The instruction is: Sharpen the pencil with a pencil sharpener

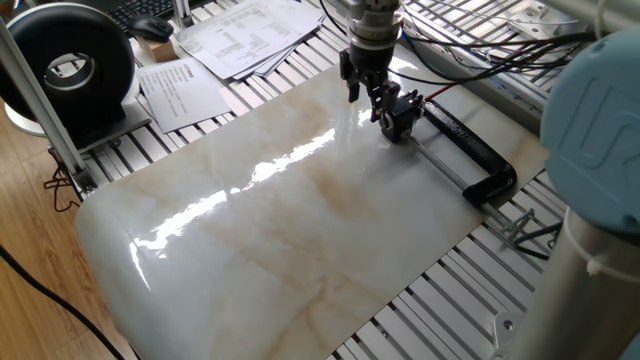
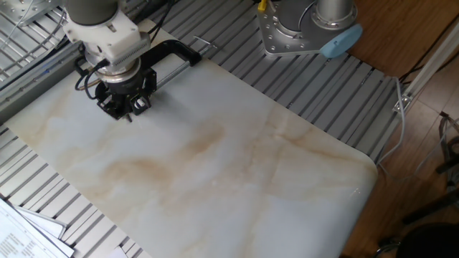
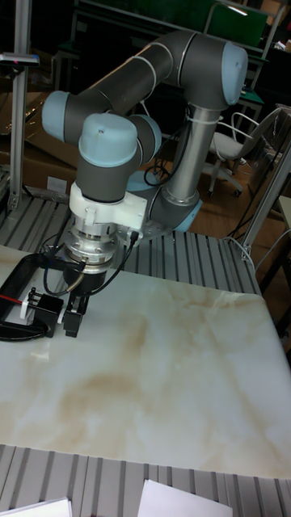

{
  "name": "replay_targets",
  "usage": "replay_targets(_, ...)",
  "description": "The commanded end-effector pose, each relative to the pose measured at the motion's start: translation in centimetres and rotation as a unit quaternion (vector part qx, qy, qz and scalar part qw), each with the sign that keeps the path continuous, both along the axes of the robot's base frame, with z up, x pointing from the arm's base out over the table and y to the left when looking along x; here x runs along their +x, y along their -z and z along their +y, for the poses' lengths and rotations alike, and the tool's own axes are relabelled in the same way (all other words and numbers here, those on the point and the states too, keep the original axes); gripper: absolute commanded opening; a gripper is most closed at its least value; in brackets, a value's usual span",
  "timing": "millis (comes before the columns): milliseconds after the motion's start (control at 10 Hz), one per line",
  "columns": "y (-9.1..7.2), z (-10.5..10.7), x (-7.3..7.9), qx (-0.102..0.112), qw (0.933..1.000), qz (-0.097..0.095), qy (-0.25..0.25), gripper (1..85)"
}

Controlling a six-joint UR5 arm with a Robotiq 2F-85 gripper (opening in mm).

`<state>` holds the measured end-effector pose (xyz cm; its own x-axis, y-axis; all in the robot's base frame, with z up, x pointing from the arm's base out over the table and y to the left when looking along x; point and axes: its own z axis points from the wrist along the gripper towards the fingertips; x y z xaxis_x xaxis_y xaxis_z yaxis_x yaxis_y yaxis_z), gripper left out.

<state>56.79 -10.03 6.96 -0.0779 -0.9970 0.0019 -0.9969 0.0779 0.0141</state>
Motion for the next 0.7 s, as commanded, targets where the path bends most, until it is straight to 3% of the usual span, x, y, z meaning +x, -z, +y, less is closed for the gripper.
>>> replay_targets(0,0.4,0.4,1.4,0.013,0.9999,-0.007,-0.006,63.7)
replay_targets(400,1.1,0.2,2.5,0.013,0.9997,-0.017,-0.011,62.0)
replay_targets(600,2.2,0.2,2.6,0.021,0.9995,-0.018,-0.014,62.0)
